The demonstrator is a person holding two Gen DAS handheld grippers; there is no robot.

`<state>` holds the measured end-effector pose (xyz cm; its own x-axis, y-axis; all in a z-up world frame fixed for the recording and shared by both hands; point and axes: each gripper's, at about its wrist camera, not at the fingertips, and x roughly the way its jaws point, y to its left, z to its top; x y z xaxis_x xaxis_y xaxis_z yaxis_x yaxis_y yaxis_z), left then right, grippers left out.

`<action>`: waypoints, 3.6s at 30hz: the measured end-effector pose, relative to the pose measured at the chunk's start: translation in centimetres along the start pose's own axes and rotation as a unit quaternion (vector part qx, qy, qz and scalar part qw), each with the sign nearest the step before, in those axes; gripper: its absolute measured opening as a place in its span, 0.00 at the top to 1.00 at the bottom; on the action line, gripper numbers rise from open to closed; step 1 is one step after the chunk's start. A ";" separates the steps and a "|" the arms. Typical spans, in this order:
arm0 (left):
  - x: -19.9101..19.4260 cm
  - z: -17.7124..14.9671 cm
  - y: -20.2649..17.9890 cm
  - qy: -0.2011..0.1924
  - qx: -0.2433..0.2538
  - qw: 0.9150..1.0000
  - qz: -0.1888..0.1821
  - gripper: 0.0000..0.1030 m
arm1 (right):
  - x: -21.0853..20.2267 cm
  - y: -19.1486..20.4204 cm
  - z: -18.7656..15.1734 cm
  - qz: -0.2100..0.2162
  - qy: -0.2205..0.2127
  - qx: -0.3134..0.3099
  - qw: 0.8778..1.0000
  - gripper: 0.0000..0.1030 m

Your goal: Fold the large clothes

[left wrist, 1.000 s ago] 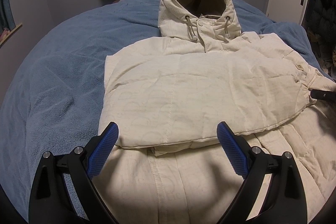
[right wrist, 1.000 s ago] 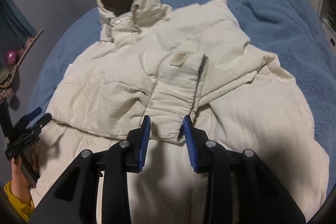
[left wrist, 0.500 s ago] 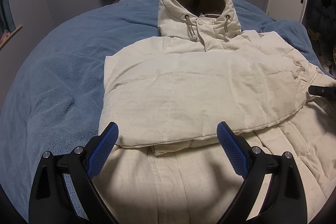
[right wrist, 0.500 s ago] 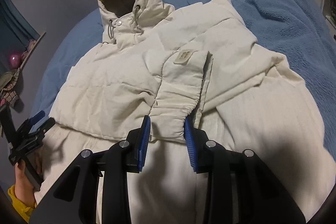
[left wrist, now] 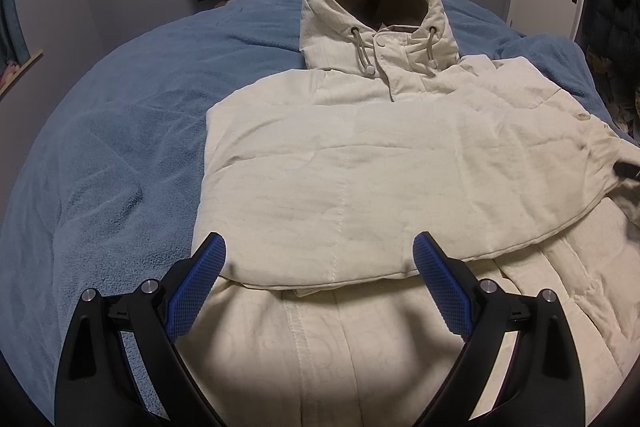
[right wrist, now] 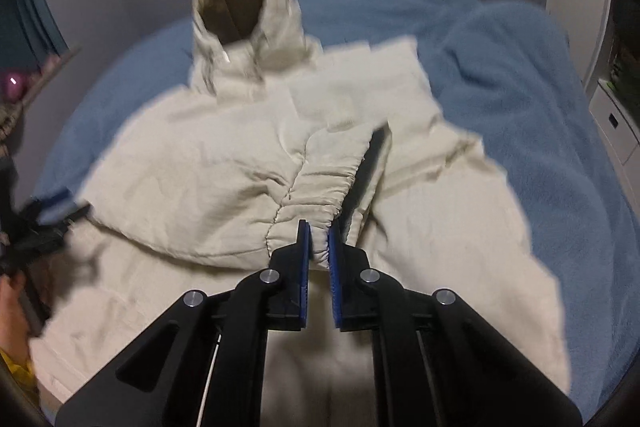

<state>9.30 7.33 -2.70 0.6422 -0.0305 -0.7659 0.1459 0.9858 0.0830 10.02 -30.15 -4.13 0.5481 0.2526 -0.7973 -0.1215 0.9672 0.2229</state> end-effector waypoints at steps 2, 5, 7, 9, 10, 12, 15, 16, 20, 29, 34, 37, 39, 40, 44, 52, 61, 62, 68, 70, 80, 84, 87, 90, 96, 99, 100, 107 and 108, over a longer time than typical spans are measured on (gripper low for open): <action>0.0 0.0 -0.1 -0.001 0.001 1.000 0.002 0.11 | 1.6 -0.3 0.0 -0.009 0.026 0.005 1.000 0.93; -0.1 -0.1 -0.2 -0.001 0.003 1.000 0.005 0.11 | 1.8 -0.2 0.1 -0.010 0.035 0.003 0.999 0.87; -0.1 -0.1 -0.2 -0.001 0.003 1.000 0.004 0.11 | 1.4 0.1 0.0 -0.007 0.031 -0.008 0.999 0.69; 0.0 -0.1 -0.2 0.000 0.002 1.000 0.003 0.11 | 0.5 0.7 0.1 -0.013 0.013 -0.019 1.000 0.55; 0.0 0.0 -0.2 0.000 0.001 1.000 0.003 0.11 | -0.1 0.9 0.1 -0.019 0.000 -0.023 1.000 0.49; 0.0 0.0 -0.2 -0.002 0.002 1.000 0.004 0.10 | -1.2 1.0 0.2 -0.028 -0.020 -0.025 0.999 0.44; -0.1 0.0 -0.4 -0.001 0.008 1.000 0.011 0.08 | -2.3 1.1 1.6 -0.026 -0.028 -0.034 0.999 0.37; -0.1 0.1 -0.5 0.000 0.010 1.000 0.014 0.08 | -2.5 1.0 2.3 -0.026 -0.024 -0.039 0.999 0.35; -0.9 0.6 -1.2 -0.008 0.024 0.999 0.024 0.08 | -3.2 0.6 5.1 -0.018 -0.018 -0.054 0.998 0.30; -2.2 3.9 -2.6 0.010 0.089 0.996 0.024 0.07 | -3.4 -1.3 11.4 -0.002 -0.031 -0.047 0.998 0.26; -3.0 9.3 -0.8 -0.010 0.073 0.997 0.017 0.07 | -1.1 0.1 14.6 0.009 -0.036 -0.063 0.997 0.25; -1.9 12.2 0.2 -0.027 0.041 0.999 0.021 0.06 | 0.7 1.6 16.4 0.018 -0.043 -0.072 0.996 0.25; -0.5 13.7 0.8 -0.039 0.013 0.999 0.016 0.06 | 2.0 2.5 17.6 0.018 -0.051 -0.074 0.996 0.25; 0.2 14.1 0.9 -0.041 0.000 0.999 0.012 0.07 | 2.9 2.9 18.3 0.020 -0.056 -0.071 0.996 0.25; 3.8 14.7 0.7 -0.046 -0.035 0.998 0.008 0.07 | 6.1 4.3 20.5 0.020 -0.063 -0.068 0.995 0.25; 9.9 12.0 0.2 -0.030 -0.030 0.999 0.026 0.07 | 12.2 5.7 24.8 0.028 -0.075 -0.044 0.996 0.25; 11.5 11.6 1.8 -0.030 -0.067 0.997 -0.001 0.07 | 16.6 6.2 30.6 0.025 -0.104 -0.011 0.994 0.29; 11.7 11.6 1.7 -0.028 -0.066 0.997 -0.001 0.07 | 17.0 6.4 31.0 0.022 -0.105 -0.019 0.994 0.35; 11.8 11.7 1.5 -0.032 -0.060 0.998 0.003 0.07 | 15.8 7.0 29.8 0.019 -0.129 -0.073 0.989 0.94; 11.7 12.2 1.7 -0.035 -0.063 0.997 -0.007 0.07 | 14.2 7.0 28.3 0.020 -0.147 -0.098 0.984 0.95; 12.8 23.8 0.1 -0.105 0.001 0.992 0.071 0.07 | 11.2 7.8 22.6 0.004 -0.182 -0.180 0.967 0.95; 15.3 26.5 1.4 -0.070 -0.024 0.995 0.071 0.38 | 11.4 7.1 21.7 0.012 -0.180 -0.175 0.968 0.95; 16.5 27.2 2.3 -0.055 -0.039 0.995 0.068 0.57 | 11.7 6.3 21.7 0.023 -0.178 -0.159 0.971 0.95; 17.6 27.6 2.8 -0.035 -0.045 0.997 0.047 0.87 | 11.7 6.0 21.6 0.030 -0.177 -0.152 0.972 0.95; 15.6 26.6 2.7 -0.054 -0.034 0.997 0.039 0.96 | 11.4 5.1 21.6 0.037 -0.182 -0.131 0.974 0.95; 13.1 25.1 2.0 -0.070 -0.009 0.997 0.036 0.97 | 11.2 4.6 21.5 0.043 -0.184 -0.120 0.975 0.95; 12.1 24.4 1.6 -0.077 0.006 0.996 0.035 0.97 | 10.9 4.5 21.4 0.044 -0.186 -0.117 0.975 0.95; 5.1 19.0 0.1 -0.114 0.017 0.993 -0.003 0.97 | 7.5 4.6 19.6 0.063 -0.199 -0.112 0.971 0.95; 4.1 18.2 0.1 -0.118 0.015 0.993 -0.008 0.97 | 6.9 4.6 19.2 0.067 -0.199 -0.113 0.971 0.95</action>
<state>25.64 4.28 5.81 0.7977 -0.0885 -0.5966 0.1788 0.9794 0.0937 29.13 -24.44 2.14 0.7861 0.3910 -0.4787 -0.3680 0.9183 0.1459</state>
